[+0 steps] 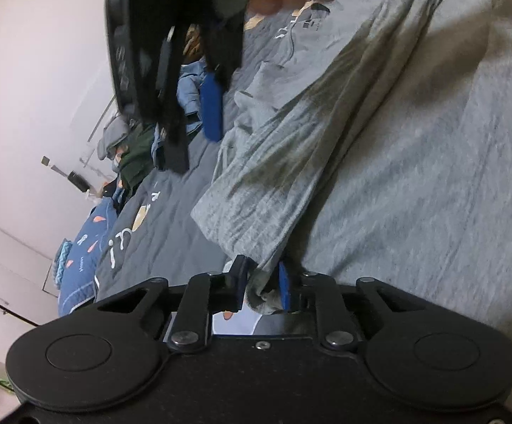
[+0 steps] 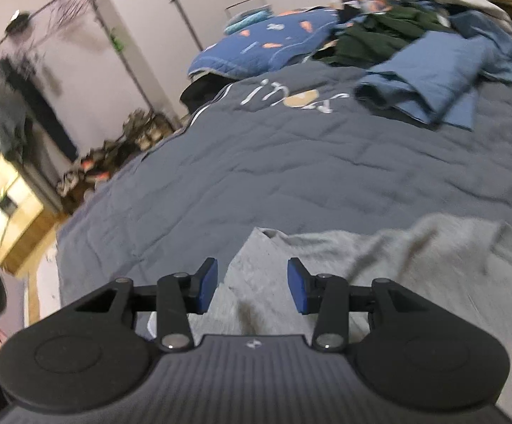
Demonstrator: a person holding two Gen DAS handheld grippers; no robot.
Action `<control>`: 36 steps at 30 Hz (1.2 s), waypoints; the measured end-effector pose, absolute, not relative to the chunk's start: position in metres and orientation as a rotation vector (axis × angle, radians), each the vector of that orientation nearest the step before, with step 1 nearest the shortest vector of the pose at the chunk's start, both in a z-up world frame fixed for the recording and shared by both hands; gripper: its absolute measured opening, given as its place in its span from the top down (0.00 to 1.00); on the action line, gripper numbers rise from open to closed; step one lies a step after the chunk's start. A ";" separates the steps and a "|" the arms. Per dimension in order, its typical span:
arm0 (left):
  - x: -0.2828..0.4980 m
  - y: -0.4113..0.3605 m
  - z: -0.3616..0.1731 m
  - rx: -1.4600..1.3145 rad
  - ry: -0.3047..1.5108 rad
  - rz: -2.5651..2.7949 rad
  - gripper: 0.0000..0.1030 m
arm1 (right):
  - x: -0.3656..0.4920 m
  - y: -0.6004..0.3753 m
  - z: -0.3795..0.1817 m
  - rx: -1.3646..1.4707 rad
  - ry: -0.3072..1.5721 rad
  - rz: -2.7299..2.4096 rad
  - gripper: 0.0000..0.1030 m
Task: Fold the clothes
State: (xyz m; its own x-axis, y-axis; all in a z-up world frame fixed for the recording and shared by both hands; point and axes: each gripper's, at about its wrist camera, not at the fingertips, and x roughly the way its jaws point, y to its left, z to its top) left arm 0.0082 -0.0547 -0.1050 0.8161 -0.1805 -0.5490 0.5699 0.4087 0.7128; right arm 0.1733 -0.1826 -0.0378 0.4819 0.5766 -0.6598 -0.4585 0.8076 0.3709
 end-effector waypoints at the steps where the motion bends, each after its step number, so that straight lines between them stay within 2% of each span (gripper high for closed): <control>1: 0.008 -0.054 -0.105 1.048 0.420 -0.493 0.83 | 0.178 -0.177 -0.039 0.137 0.866 0.639 0.59; 9: 0.011 -0.049 -0.109 1.025 0.409 -0.512 0.84 | 0.208 -0.147 -0.059 0.102 0.958 0.658 0.59; 10: 0.013 -0.049 -0.109 1.023 0.412 -0.517 0.87 | 0.211 -0.145 -0.063 0.116 0.975 0.648 0.63; 12: 0.013 -0.048 -0.108 1.015 0.423 -0.530 0.91 | 0.216 -0.148 -0.069 0.181 0.996 0.620 0.85; 13: 0.013 -0.048 -0.108 1.012 0.429 -0.536 0.93 | 0.218 -0.149 -0.070 0.204 0.999 0.607 1.00; 21: 0.009 -0.042 -0.099 1.005 0.444 -0.564 0.95 | 0.228 -0.162 -0.066 0.275 0.941 0.544 1.00; 24: 0.010 -0.043 -0.102 1.007 0.451 -0.562 0.95 | 0.231 -0.157 -0.059 0.224 0.935 0.600 0.95; 27: 0.008 -0.043 -0.102 0.998 0.458 -0.566 0.95 | 0.232 -0.148 -0.053 0.139 0.913 0.636 0.85; 29: 0.008 -0.042 -0.101 0.993 0.462 -0.570 0.95 | 0.232 -0.142 -0.054 0.095 0.920 0.652 0.67; 30: 0.009 -0.041 -0.101 0.991 0.464 -0.573 0.95 | 0.233 -0.139 -0.055 0.076 0.929 0.659 0.64; 36: 0.011 -0.041 -0.101 0.990 0.466 -0.570 0.95 | 0.238 -0.126 -0.067 0.011 0.992 0.653 0.62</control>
State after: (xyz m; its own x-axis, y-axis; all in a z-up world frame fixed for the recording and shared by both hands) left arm 0.0109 -0.0414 -0.1007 0.7615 -0.2329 -0.6048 0.6390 0.4259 0.6406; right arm 0.2377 -0.1260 -0.0673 0.3743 0.5148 -0.7713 -0.5049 0.8108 0.2961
